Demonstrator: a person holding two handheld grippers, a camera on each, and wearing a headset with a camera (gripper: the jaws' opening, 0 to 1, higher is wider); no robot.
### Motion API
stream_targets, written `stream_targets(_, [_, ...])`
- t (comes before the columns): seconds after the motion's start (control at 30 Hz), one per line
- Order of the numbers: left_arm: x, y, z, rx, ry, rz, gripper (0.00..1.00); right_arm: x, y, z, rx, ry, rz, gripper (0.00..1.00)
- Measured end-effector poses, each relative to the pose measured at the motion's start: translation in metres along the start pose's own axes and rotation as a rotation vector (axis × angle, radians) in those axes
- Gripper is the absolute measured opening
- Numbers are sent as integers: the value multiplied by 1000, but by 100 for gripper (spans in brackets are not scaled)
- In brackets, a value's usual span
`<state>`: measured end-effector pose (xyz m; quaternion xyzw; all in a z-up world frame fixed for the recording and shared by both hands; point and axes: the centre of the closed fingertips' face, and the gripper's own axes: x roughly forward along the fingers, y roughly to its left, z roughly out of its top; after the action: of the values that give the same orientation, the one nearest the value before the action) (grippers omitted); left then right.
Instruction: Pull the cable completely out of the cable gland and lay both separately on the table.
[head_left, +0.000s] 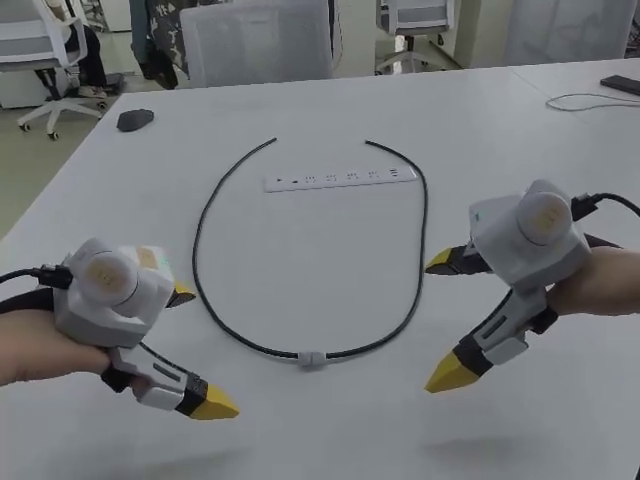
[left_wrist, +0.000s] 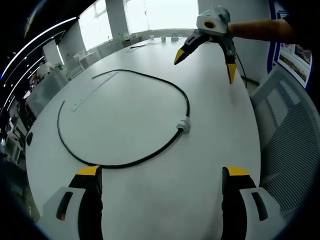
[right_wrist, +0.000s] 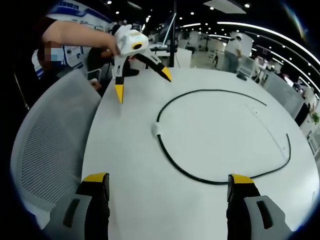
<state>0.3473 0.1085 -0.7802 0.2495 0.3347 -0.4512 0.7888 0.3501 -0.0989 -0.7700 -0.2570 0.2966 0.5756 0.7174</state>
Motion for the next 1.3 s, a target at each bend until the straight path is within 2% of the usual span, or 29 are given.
stream_targets(0.1, [-2, -3, 1, -26, -9, -11, 100, 0, 0, -6, -18, 22, -1, 99])
stream_targets(0.13, [-2, -8, 2, -41, -15, -34, 100, 0, 1, -8, -18, 24, 1, 99])
stream_targets(0.17, [-2, -15, 2, -81, -16, -68, 100, 0, 1, -11, -9, 32, 5, 99])
stream_targets(0.2, [-2, -14, 2, -70, -15, -59, 100, -1, 2, -12, -5, 35, 8, 99])
stream_targets(0.23, [-2, -14, 0, -33, -10, -49, 100, -1, 2, -15, 1, 41, 9, 99])
stream_targets(0.27, [-1, -13, -3, -12, 8, -43, 100, -1, 2, -16, 1, 46, 7, 99])
stream_targets(0.5, [0, -8, -8, -34, 18, -24, 100, -4, -1, -13, -3, 39, -14, 99])
stream_targets(0.6, [3, -9, -7, -7, 14, -18, 100, -3, -1, -14, 10, 35, -16, 99])
stream_targets(0.73, [6, -11, 0, -11, -16, -19, 100, 1, 2, -13, 9, 37, -5, 99])
stream_targets(0.8, [6, -9, 13, -53, -82, -14, 100, 4, 6, -12, 29, 35, 12, 99])
stream_targets(0.87, [4, -5, 19, -95, -106, -7, 100, 8, 7, -9, 53, 25, 22, 99])
stream_targets(0.9, [3, -2, 21, -81, -110, -1, 100, 10, 8, -6, 48, 18, 22, 99])
stream_targets(0.97, [3, -3, 23, -94, -119, -8, 100, 14, 9, -3, 47, 15, 28, 96])
stream_targets(1.13, [6, -12, 20, -99, -104, -33, 100, 29, 15, 14, 14, -17, 51, 81])
stream_targets(1.2, [7, -18, 22, -101, -106, -43, 100, 38, 18, 20, 7, -30, 66, 77])
stream_targets(1.3, [10, -25, 28, -84, -121, -55, 100, 55, 25, 26, -23, -26, 96, 66])
